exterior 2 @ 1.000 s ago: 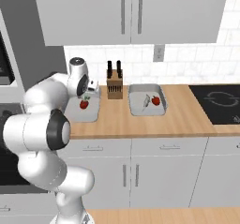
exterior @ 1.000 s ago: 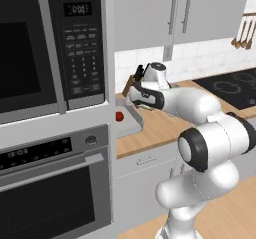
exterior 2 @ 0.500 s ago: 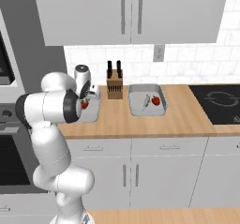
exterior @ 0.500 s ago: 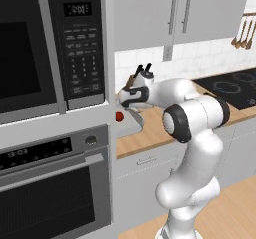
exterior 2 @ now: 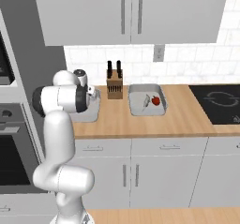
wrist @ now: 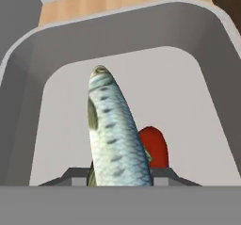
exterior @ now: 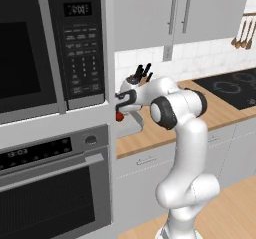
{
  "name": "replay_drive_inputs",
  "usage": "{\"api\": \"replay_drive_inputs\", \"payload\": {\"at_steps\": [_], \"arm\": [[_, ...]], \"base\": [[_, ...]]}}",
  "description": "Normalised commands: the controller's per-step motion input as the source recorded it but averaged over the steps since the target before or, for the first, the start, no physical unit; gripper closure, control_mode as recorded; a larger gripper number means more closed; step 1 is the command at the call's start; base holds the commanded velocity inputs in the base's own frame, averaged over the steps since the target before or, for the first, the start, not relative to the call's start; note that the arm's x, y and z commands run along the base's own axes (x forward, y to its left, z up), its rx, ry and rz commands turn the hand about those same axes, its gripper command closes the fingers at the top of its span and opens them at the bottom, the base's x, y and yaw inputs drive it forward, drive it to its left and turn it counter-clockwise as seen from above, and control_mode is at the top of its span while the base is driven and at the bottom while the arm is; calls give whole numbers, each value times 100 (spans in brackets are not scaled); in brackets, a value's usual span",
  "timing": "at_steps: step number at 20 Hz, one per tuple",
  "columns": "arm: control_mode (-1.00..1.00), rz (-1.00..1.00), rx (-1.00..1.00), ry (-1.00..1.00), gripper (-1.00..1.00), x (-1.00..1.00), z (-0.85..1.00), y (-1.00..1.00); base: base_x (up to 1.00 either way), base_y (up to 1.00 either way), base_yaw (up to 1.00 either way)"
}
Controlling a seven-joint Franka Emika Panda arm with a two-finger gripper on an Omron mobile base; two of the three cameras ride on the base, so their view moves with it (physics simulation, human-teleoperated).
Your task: Place one bell pepper and one fish in each tupperware on the nearby counter, to pack two identical lunches.
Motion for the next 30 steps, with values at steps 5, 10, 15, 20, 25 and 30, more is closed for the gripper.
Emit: {"api": "replay_drive_inputs", "payload": {"at_steps": [5,10,15,20,25,30], "arm": [[-100,0,0,1,-100,44,-53,43],[-100,0,1,0,-100,12,-21,18],[-100,0,0,0,-100,-54,-2,0],[-100,0,0,5,-100,-57,0,4],[-100,0,2,0,-100,-21,31,-5],[-100,0,14,-40,-100,-95,81,-87]], "base": [[0,0,0],[0,0,0],[0,0,0],[0,0,0],[0,0,0],[0,0,0]]}}
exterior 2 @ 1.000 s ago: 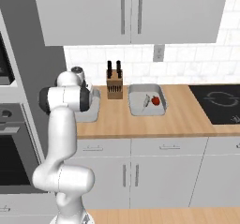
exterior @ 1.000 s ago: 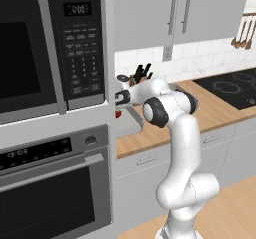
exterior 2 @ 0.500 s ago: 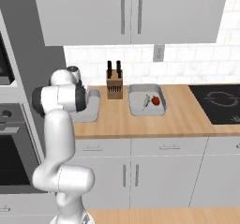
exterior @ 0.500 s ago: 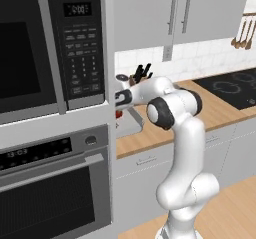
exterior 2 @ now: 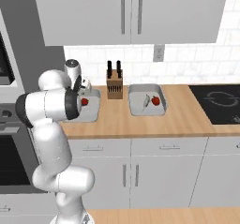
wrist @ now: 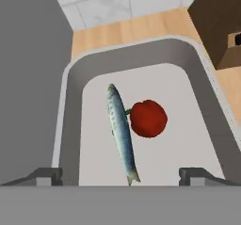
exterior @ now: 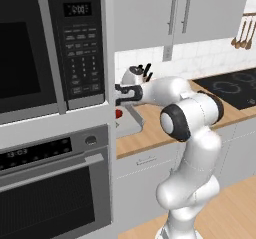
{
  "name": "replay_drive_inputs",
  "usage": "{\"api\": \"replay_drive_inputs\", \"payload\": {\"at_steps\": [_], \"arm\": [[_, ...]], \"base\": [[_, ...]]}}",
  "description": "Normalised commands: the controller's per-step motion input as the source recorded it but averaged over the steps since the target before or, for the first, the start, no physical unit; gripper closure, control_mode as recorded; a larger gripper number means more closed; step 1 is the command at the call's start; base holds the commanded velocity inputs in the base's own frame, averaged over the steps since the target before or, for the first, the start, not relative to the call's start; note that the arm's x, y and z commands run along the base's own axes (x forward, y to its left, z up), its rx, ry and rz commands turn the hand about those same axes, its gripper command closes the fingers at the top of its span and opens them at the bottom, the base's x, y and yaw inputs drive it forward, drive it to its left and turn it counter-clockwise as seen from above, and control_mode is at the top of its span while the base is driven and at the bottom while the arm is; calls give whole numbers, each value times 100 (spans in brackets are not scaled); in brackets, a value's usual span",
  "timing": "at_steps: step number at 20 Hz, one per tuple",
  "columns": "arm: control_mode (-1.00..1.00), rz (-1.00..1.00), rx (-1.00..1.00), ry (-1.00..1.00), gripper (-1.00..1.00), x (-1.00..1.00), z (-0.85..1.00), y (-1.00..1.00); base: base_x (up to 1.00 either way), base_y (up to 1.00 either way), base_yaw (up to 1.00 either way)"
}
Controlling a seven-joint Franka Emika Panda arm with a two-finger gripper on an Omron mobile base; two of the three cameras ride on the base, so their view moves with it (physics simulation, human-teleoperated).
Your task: Place one bell pepper and one fish in each tupperware on the nearby counter, to pack two identical lunches.
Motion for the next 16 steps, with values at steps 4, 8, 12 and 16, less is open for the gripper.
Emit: {"api": "replay_drive_inputs", "payload": {"at_steps": [4,8,12,16], "arm": [[-100,0,19,-49,-100,-100,61,-100],[-100,0,18,-50,-100,-100,56,-100],[-100,0,19,-48,-100,-100,59,-100],[-100,0,21,-48,-100,-100,63,-100]], "base": [[0,0,0],[0,0,0],[0,0,0],[0,0,0]]}}
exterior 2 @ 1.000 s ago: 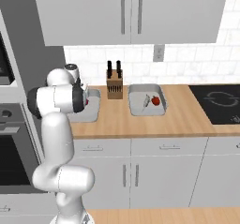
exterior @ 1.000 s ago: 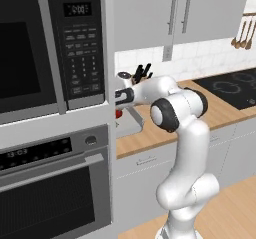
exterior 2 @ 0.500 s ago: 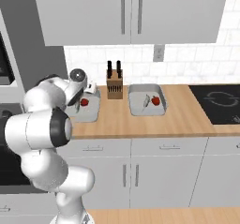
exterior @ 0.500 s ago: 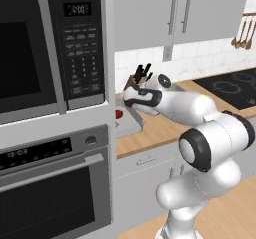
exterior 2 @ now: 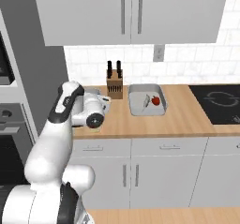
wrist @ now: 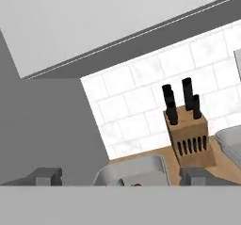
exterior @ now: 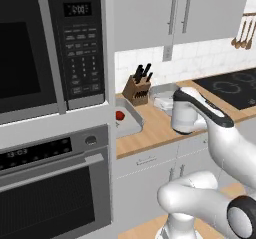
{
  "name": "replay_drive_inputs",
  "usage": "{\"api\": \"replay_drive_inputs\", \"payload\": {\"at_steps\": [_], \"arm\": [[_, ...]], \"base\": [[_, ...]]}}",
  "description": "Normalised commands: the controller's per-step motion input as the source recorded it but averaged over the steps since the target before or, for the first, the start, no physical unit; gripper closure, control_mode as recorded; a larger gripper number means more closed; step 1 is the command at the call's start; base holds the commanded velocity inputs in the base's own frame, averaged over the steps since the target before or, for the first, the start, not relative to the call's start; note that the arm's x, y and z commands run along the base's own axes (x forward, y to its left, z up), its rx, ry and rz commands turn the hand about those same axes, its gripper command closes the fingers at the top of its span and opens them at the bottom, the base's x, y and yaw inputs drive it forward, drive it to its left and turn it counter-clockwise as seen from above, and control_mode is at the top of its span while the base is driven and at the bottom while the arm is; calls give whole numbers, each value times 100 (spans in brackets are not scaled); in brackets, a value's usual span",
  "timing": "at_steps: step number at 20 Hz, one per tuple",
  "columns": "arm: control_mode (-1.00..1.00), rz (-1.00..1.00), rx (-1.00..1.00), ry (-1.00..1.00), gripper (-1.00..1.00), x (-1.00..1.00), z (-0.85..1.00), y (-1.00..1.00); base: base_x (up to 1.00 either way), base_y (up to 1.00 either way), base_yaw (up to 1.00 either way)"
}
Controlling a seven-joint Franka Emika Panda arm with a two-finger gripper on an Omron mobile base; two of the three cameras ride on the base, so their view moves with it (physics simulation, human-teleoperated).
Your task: Place one bell pepper and one fish in each tupperware on the nearby counter, to pack two identical lunches.
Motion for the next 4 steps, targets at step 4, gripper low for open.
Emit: {"api": "replay_drive_inputs", "payload": {"at_steps": [4], "arm": [[-100,0,20,-61,-100,-100,82,-98]], "base": [[0,0,0]]}}
